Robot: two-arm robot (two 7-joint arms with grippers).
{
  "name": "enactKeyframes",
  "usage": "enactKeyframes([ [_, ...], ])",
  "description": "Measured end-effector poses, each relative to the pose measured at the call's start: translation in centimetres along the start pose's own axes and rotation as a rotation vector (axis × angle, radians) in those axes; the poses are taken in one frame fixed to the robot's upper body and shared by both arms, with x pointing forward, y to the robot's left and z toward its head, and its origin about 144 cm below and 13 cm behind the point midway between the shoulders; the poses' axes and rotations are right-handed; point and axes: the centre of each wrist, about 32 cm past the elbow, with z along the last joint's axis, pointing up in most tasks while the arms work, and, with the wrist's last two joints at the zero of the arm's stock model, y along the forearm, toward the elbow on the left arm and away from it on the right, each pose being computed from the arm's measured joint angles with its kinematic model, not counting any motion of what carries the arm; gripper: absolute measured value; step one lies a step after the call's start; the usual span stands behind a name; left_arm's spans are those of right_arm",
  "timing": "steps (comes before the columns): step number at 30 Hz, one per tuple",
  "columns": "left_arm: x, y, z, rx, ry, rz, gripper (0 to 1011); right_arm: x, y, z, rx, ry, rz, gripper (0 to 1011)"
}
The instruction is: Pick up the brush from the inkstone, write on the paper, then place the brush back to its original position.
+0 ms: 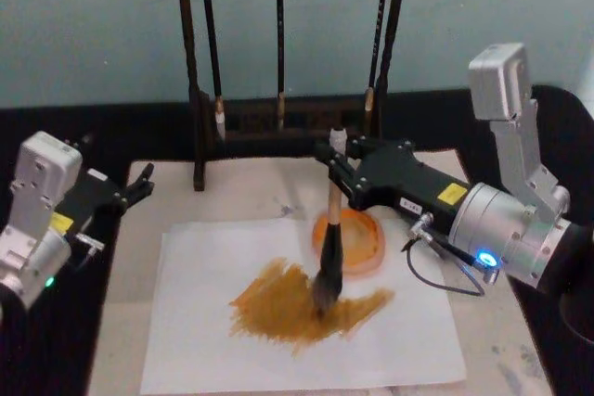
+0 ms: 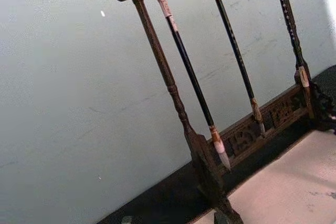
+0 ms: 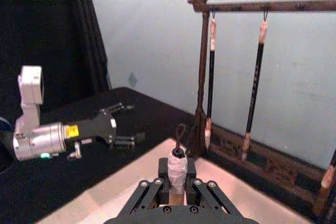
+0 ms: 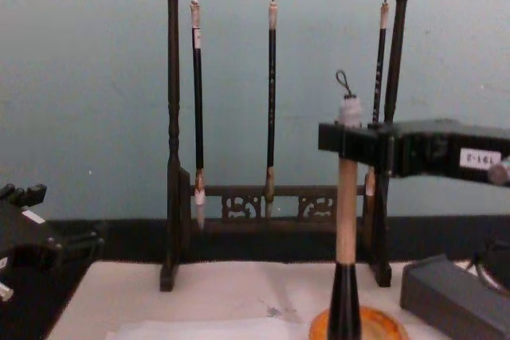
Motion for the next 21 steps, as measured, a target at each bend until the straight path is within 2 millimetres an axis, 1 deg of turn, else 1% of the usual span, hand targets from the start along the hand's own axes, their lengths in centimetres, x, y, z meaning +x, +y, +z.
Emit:
enactKeyframes([
  [8, 0.0, 0.0, 0.0, 0.000, 0.000, 0.000, 1010, 0.4, -0.3, -0.5, -0.039, 0.003, -0.032, 162],
  [21, 0.0, 0.0, 0.0, 0.000, 0.000, 0.000, 1010, 1.3, -1.1, -0.3, -0.047, 0.001, -0.101, 162],
])
